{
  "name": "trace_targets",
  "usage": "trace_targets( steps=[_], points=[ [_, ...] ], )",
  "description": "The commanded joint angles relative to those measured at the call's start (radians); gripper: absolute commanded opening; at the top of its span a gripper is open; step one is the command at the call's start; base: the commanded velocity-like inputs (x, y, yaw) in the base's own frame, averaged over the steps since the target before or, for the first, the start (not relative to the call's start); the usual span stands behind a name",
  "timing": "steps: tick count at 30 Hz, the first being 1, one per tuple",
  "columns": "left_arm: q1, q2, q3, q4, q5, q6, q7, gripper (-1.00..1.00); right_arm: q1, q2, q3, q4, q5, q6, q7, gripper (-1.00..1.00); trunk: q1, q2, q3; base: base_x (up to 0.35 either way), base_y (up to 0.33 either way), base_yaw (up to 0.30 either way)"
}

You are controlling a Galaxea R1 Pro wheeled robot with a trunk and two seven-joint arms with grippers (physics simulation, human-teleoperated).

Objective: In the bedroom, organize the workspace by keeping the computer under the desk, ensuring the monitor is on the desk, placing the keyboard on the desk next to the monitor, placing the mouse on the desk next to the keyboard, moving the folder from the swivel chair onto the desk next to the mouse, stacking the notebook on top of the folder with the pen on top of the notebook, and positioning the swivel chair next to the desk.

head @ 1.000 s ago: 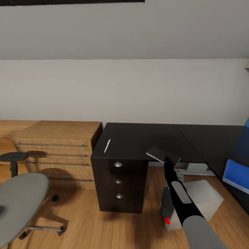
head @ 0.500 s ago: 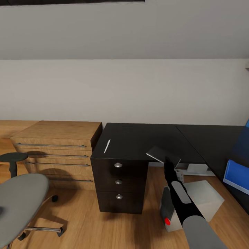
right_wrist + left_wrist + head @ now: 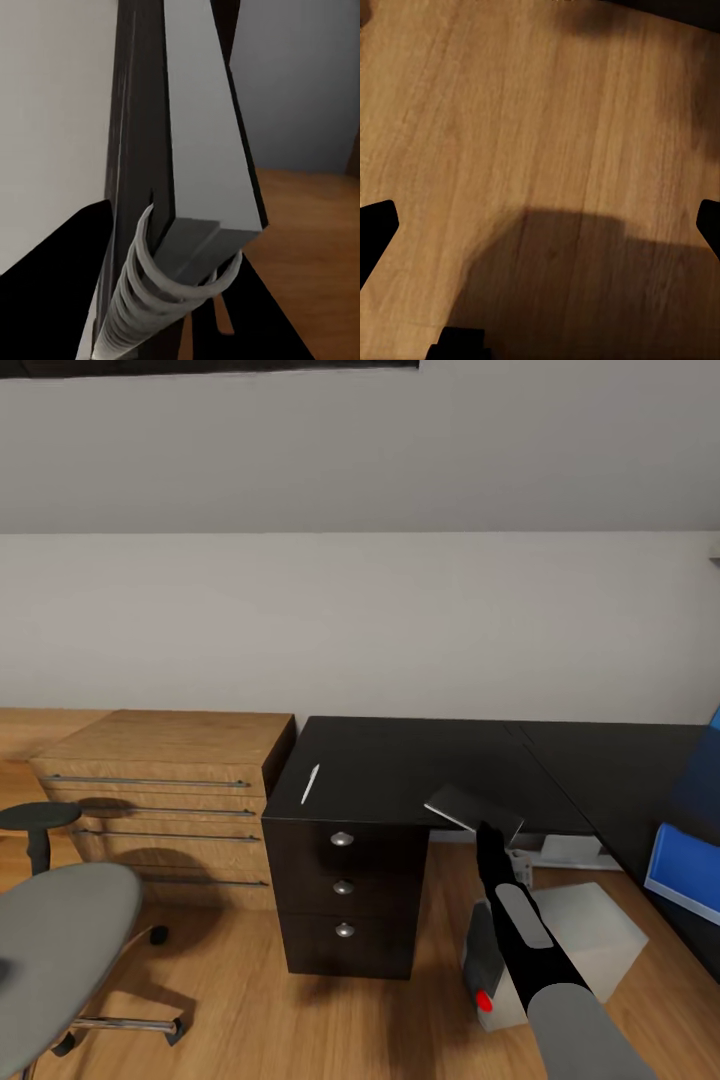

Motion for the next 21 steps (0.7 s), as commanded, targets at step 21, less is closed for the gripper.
trace_targets(
  steps=[21],
  points=[
    [0.000, 0.001, -0.003, 0.009, 0.008, 0.003, 0.002, 1.00, 0.032, 0.003, -0.002, -0.090, -0.015, -0.046, 0.070, -1.00, -0.081, 0.147, 0.065, 0.000, 0.000, 0.000]
  ],
)
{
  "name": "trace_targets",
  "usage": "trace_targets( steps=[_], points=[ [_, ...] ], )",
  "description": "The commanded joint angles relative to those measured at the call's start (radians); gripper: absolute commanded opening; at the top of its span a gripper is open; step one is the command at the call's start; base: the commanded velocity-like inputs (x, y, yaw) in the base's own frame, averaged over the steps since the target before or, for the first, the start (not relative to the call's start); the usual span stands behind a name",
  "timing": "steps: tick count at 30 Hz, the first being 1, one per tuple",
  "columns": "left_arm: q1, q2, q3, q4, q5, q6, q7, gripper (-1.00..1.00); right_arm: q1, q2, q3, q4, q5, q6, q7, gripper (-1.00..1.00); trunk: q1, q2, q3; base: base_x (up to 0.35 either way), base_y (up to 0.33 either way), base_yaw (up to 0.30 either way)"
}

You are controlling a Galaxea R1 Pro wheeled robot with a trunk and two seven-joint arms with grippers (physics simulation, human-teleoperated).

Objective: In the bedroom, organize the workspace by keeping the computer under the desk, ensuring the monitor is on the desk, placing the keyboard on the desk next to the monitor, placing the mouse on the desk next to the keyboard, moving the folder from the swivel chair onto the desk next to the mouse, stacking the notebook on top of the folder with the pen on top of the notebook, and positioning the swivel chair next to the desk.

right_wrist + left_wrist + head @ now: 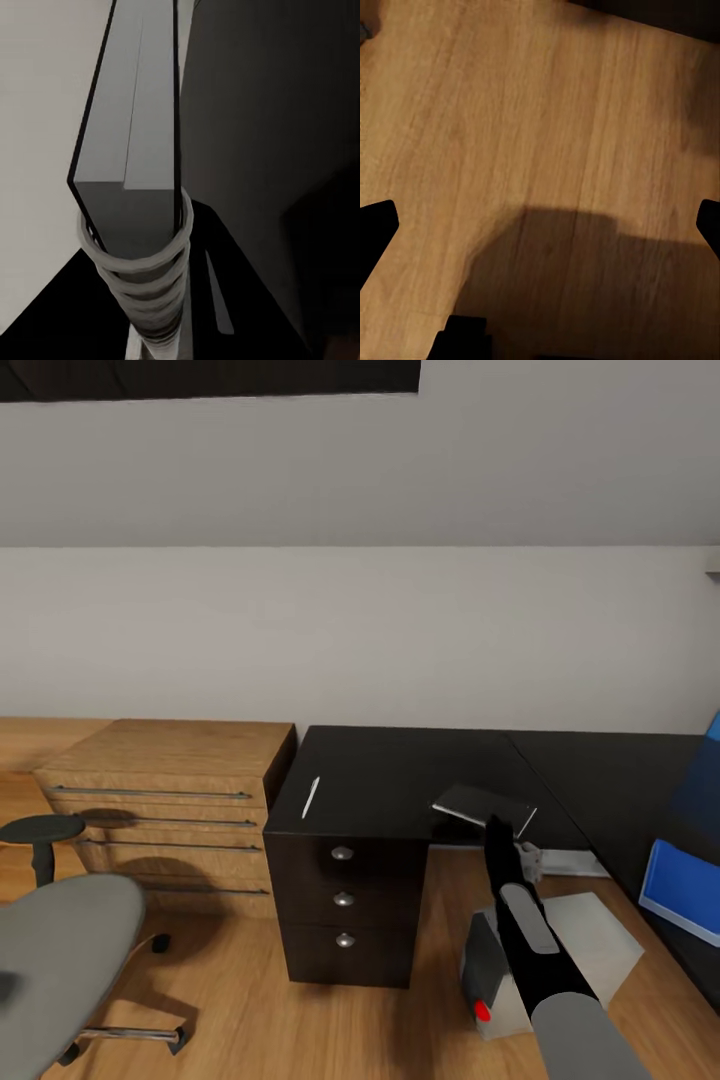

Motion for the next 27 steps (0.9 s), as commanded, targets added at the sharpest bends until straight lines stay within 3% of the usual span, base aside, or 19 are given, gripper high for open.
trace_targets(
  steps=[1, 9, 21, 27],
  points=[
    [0.000, 0.001, -0.002, -0.002, 0.009, 0.005, 0.001, 1.00, 0.009, 0.001, -0.002, -0.015, -0.013, -0.007, 0.010, -1.00, -0.004, 0.007, 0.002, 0.000, 0.000, 0.000],
    [0.000, 0.001, -0.001, -0.002, 0.009, 0.003, 0.003, 1.00, 0.076, 0.004, -0.002, -0.147, -0.014, -0.032, -0.006, -1.00, -0.015, 0.028, 0.012, 0.000, 0.000, -0.019],
    [0.000, 0.001, -0.001, 0.004, 0.009, 0.002, 0.002, 1.00, 0.090, 0.001, -0.004, -0.177, -0.014, -0.035, -0.026, -1.00, -0.015, 0.028, 0.012, -0.008, -0.007, -0.216],
    [0.000, 0.001, -0.001, 0.009, 0.009, -0.010, 0.002, 1.00, 0.090, -0.001, -0.018, -0.179, -0.013, -0.036, -0.027, -1.00, -0.015, 0.028, 0.012, -0.133, -0.181, -0.265]
  ],
)
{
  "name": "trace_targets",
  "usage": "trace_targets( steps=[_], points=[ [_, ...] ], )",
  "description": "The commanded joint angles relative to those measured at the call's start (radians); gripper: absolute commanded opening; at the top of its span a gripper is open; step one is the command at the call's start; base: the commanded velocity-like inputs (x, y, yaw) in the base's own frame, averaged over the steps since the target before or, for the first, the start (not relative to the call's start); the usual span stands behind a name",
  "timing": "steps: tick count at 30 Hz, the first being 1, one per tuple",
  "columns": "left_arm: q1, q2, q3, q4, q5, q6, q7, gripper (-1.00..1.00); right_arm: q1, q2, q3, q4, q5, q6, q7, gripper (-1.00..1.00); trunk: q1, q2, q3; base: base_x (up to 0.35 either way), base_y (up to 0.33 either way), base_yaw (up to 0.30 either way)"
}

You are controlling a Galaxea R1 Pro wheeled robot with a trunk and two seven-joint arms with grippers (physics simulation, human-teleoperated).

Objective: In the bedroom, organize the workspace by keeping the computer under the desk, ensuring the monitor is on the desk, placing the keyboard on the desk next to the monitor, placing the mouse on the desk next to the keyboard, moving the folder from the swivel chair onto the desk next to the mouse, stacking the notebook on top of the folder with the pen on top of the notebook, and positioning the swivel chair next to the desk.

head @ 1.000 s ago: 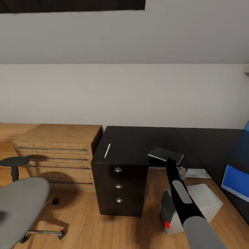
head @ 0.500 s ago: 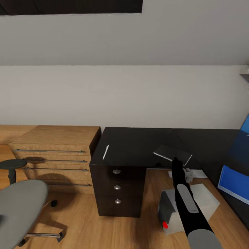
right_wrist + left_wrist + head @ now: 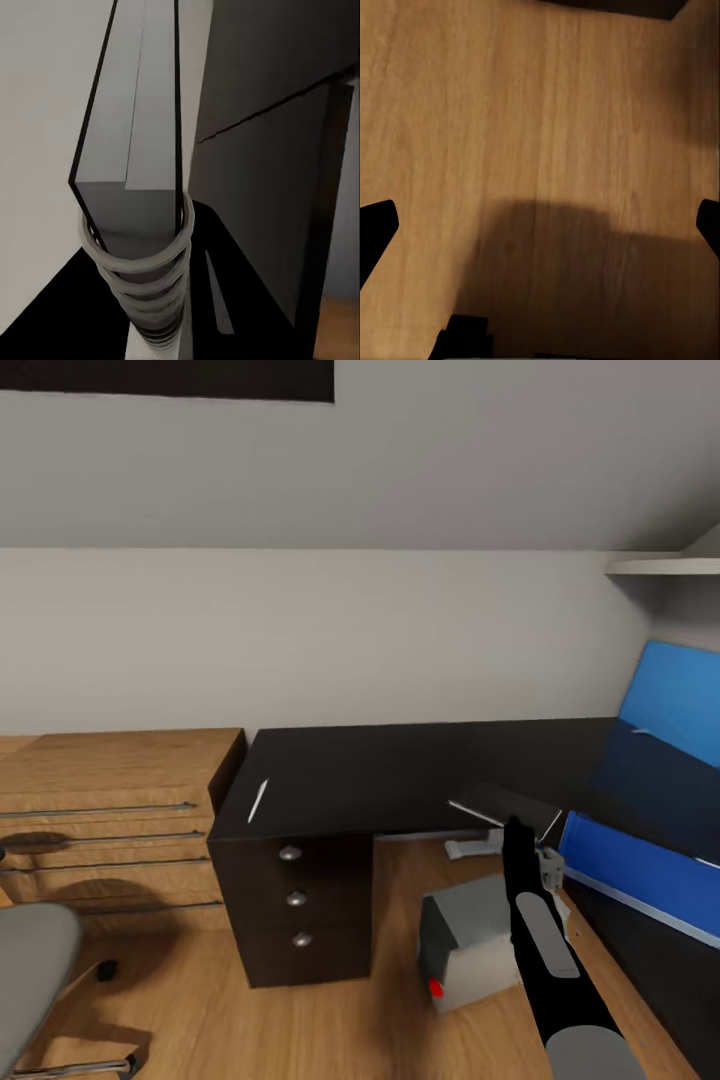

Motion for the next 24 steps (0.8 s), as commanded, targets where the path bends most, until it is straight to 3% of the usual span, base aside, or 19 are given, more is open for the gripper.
trace_targets(
  steps=[1, 9, 24],
  points=[
    [0.001, 0.001, -0.002, -0.002, 0.009, 0.003, 0.001, 1.00, -0.001, 0.000, -0.022, 0.001, -0.011, -0.001, 0.009, -1.00, 0.000, 0.000, -0.001, -0.082, -0.266, -0.268],
    [0.001, 0.001, -0.002, -0.002, 0.009, 0.002, 0.001, 1.00, -0.001, -0.003, -0.061, 0.001, -0.011, 0.000, 0.009, -1.00, 0.000, 0.000, -0.001, -0.031, -0.176, -0.268],
    [0.001, 0.001, -0.002, -0.001, 0.009, 0.001, 0.002, 1.00, -0.001, -0.013, -0.100, 0.001, -0.012, 0.001, 0.008, -1.00, 0.000, 0.000, -0.001, -0.002, -0.021, -0.272]
  ],
)
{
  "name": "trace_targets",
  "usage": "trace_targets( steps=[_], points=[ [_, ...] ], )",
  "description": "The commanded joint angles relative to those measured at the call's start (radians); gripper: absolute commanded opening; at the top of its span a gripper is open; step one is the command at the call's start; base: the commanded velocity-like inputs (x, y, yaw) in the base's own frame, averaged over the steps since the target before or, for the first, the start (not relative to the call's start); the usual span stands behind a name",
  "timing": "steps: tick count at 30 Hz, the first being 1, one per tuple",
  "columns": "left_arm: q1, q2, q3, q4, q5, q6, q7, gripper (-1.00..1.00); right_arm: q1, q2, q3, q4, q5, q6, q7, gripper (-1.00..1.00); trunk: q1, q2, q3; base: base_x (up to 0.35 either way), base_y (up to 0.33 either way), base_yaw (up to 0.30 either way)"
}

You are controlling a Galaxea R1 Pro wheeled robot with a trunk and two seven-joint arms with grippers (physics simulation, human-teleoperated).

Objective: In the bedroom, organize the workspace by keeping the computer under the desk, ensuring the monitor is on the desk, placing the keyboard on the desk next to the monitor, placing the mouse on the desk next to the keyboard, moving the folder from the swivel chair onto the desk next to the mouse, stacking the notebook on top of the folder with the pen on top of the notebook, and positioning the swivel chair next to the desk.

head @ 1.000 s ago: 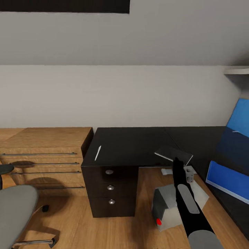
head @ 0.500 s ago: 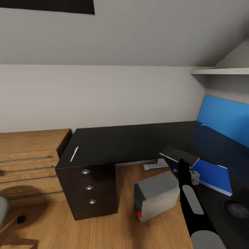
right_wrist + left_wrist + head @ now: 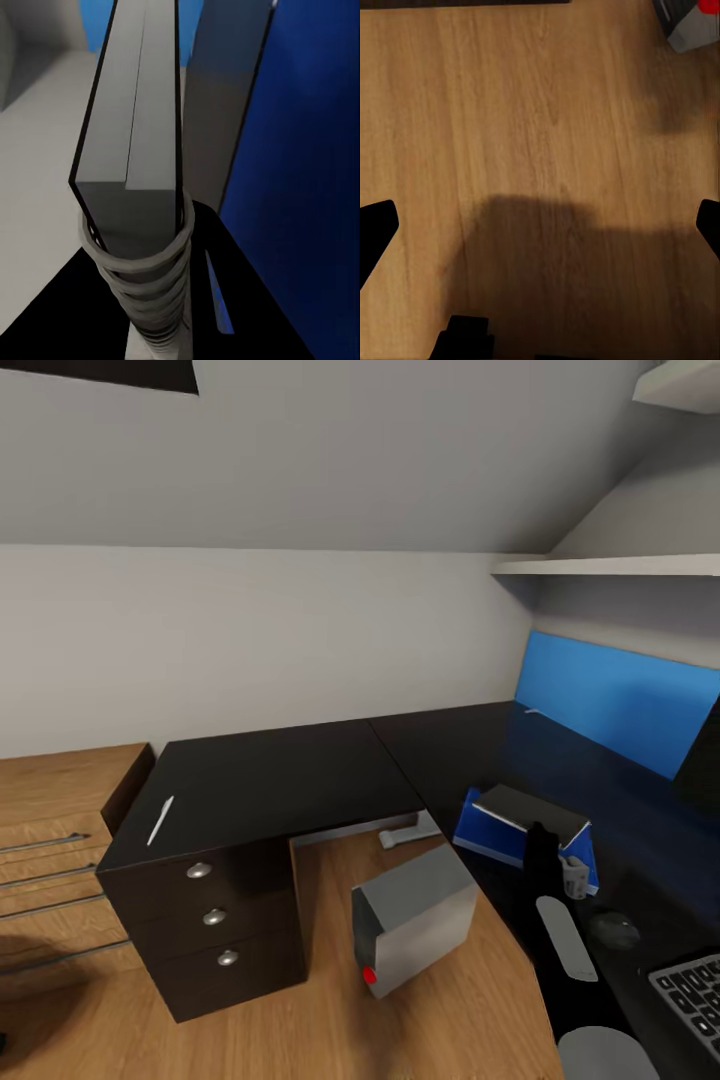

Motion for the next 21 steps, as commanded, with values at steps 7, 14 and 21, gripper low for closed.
trace_targets(
  steps=[7, 14, 21],
  points=[
    [0.001, 0.001, -0.002, -0.003, 0.009, 0.005, 0.001, 1.00, -0.001, 0.001, -0.010, 0.002, -0.011, 0.000, 0.009, -1.00, 0.000, 0.000, -0.001, 0.000, -0.001, -0.269],
    [0.001, 0.002, -0.001, -0.004, 0.009, 0.005, 0.001, 1.00, -0.001, 0.003, -0.008, 0.001, -0.014, 0.005, 0.012, -1.00, 0.000, 0.000, -0.001, 0.000, 0.000, -0.065],
    [0.001, 0.001, -0.001, -0.004, 0.009, 0.005, 0.001, 1.00, -0.001, 0.002, -0.003, 0.000, -0.011, 0.008, 0.010, -1.00, 0.000, 0.000, -0.001, 0.000, 0.000, -0.006]
  ],
)
